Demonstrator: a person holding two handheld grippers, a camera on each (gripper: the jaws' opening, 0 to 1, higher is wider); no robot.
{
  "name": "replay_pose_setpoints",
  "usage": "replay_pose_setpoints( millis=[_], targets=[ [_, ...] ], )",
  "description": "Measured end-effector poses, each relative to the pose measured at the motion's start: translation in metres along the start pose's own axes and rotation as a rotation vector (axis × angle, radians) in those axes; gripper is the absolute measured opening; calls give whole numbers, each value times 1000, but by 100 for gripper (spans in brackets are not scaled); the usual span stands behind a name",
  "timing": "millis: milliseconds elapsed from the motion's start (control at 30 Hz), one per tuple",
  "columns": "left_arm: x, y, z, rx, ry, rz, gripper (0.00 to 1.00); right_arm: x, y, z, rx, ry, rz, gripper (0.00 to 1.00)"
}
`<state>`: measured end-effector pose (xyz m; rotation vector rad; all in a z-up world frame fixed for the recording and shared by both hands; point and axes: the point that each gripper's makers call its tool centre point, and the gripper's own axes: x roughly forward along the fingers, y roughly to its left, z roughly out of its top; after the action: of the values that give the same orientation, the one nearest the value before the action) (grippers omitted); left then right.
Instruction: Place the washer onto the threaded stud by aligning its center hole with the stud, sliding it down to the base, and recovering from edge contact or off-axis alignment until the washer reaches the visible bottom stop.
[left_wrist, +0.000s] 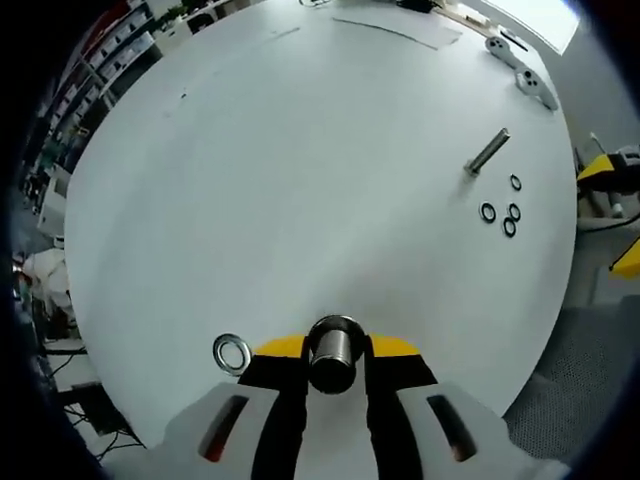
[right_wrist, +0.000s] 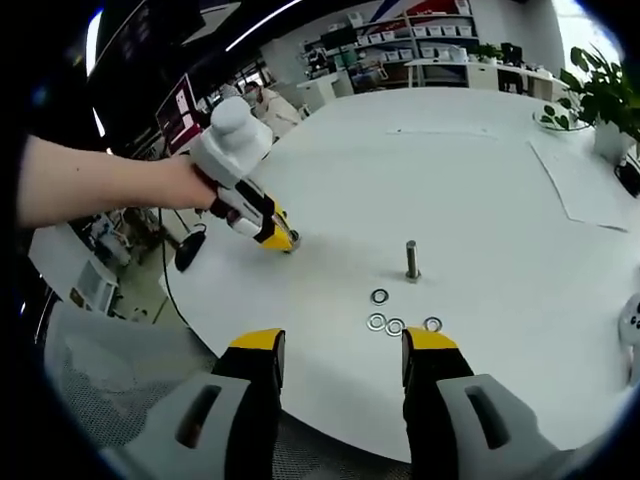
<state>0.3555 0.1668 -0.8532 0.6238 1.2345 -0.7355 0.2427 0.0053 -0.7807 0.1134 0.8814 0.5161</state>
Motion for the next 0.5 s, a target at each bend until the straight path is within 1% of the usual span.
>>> replay_pose_setpoints(
  millis=[167, 233, 300, 500],
  targets=[
    [0, -2, -2, 20, -8, 0, 20, 1, 0, 0, -2, 0, 0, 50],
    [0, -3, -3, 21, -4, -3, 22, 1, 0, 0, 0, 1, -1, 50],
    [-3, -4, -2, 12, -21, -9, 24, 1, -1, 0, 1, 2, -2, 50],
    [-10, 1, -3, -12, -48, -11, 25, 1, 1, -2, -11, 9, -1, 50]
  ],
)
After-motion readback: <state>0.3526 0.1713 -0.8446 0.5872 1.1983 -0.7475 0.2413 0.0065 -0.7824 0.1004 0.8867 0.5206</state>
